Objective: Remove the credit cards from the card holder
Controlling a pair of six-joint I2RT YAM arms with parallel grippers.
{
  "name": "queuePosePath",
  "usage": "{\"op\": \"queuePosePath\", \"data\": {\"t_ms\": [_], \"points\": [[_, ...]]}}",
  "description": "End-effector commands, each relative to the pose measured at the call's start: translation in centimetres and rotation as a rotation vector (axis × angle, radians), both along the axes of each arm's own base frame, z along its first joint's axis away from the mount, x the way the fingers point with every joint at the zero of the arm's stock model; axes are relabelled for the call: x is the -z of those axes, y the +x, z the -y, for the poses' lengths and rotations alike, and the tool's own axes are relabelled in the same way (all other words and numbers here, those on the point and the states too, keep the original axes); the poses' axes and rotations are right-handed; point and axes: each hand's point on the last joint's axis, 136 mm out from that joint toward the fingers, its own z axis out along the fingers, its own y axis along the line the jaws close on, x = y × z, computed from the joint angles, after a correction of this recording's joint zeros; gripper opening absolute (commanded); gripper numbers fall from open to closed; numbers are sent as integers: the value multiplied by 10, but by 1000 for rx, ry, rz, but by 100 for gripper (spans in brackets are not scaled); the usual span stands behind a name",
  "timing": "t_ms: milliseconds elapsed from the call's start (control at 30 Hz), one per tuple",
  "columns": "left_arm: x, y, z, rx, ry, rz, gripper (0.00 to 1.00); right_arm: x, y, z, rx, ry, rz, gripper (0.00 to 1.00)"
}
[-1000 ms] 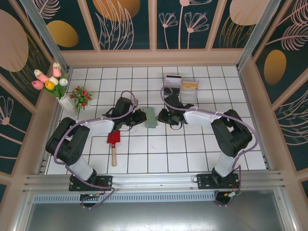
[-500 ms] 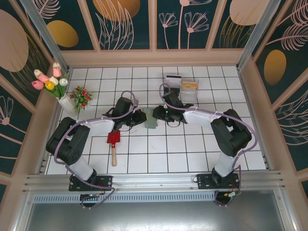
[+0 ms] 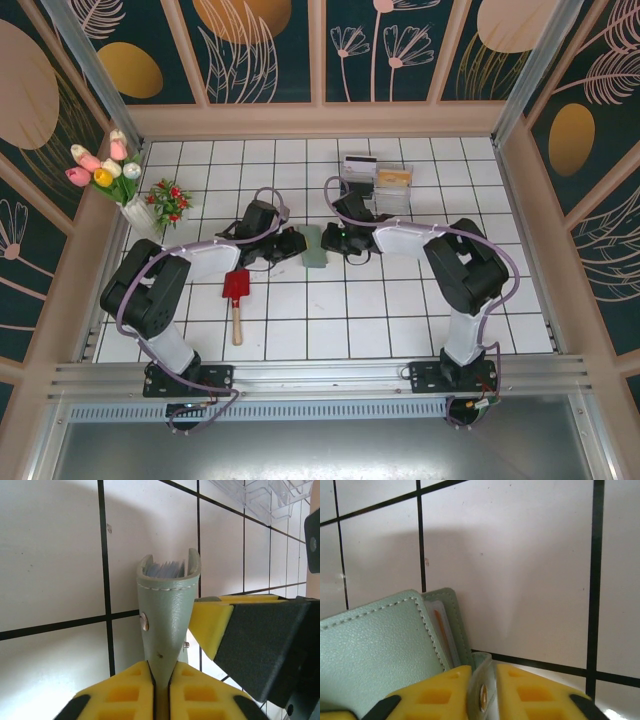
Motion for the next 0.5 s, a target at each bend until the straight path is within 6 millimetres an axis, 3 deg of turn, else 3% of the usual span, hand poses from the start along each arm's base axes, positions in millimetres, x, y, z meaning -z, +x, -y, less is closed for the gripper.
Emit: {"op": "queuePosePath", "data": {"t_ms": [0,67,167,267,467], "points": [[-3,8,-4,-45,21,-24,39,-7,8,3,-17,-46,49,11],[-11,14,-6,-85,15,-11,52,-14,11,11,-17,-76,80,7],[-23,25,-13,-142,39,25,61,-27,11,22,-24,-114,110,1],[-33,34,-21,-178,74,57,64,-45,6,30,-56,-114,140,1],[-57,45,-24,-213,47,112,75,-90,-8,20,-192,-8,204,1]]}}
